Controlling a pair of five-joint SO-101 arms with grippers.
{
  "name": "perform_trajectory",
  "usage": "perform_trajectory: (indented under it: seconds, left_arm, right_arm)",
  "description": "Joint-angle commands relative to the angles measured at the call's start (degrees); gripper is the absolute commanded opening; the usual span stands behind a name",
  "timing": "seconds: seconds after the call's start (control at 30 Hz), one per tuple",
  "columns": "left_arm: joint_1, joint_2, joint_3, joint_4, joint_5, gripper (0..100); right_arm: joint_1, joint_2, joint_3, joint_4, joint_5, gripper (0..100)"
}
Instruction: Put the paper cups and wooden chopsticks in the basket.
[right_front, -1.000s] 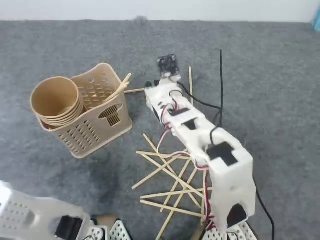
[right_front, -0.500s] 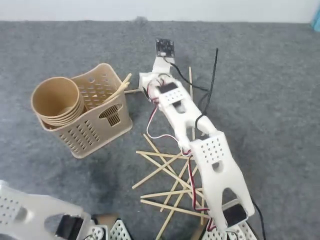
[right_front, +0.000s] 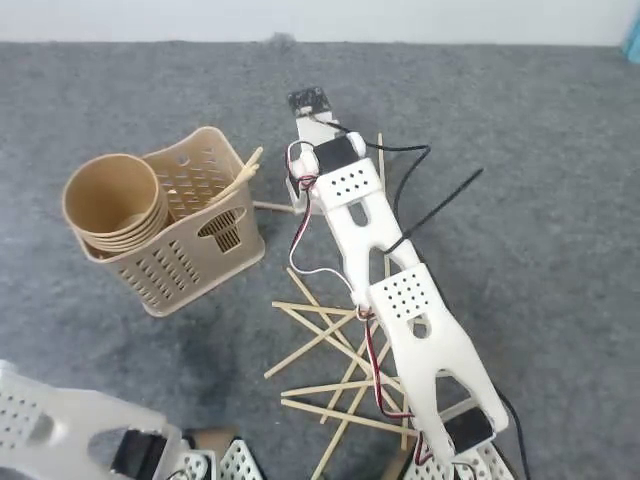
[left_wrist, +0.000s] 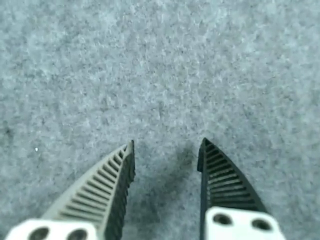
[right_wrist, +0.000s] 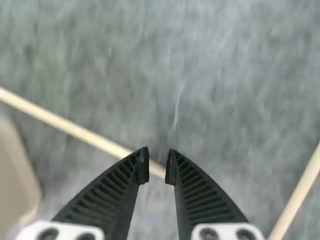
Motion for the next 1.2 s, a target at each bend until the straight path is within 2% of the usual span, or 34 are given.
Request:
perform_trajectory:
  seconds: [0.0,0.1,0.3,0.53,0.73,0.93,1.03,1.13,1.17]
  left_arm:
    - [-1.5,-0.9,-2.8,-1.3,-0.7,20]
    - [-2.7,-0.8,-2.5,-4.0,-0.7,20]
    - [-3.7,2.5,-2.9,-9.1,-1.6,20]
    - [-3.5,4.7,-5.5,-10.8,-2.5,20]
    - [-3.5,4.7,-5.7,-10.3,-2.6,20]
    - [-3.5,4.7,-5.7,-10.3,-2.6,20]
    - [-3.5,4.7,-5.6,-10.2,-2.6,20]
    - [-3.5,4.7,-5.4,-10.2,-2.6,20]
    - [-3.4,4.7,-5.4,-10.2,-2.6,20]
  right_arm:
    - [-0.7,-0.4,0.0,3.9,0.9,6.7]
    - [-1.1,-0.8,-0.5,3.9,0.7,0.2]
    - [-2.0,-6.1,-1.8,3.8,1.7,6.3]
    - [-5.8,-3.7,-2.2,3.6,13.5,17.0]
    - [-4.6,1.7,-2.2,2.6,30.3,20.3]
    - [-2.2,2.3,-2.5,-1.0,31.9,20.2]
    - [-1.5,2.2,-2.5,-2.2,31.8,14.8]
    - [-1.3,2.0,-2.5,-0.9,31.4,0.0]
    - [-1.1,2.0,-2.5,-0.3,30.5,0.9]
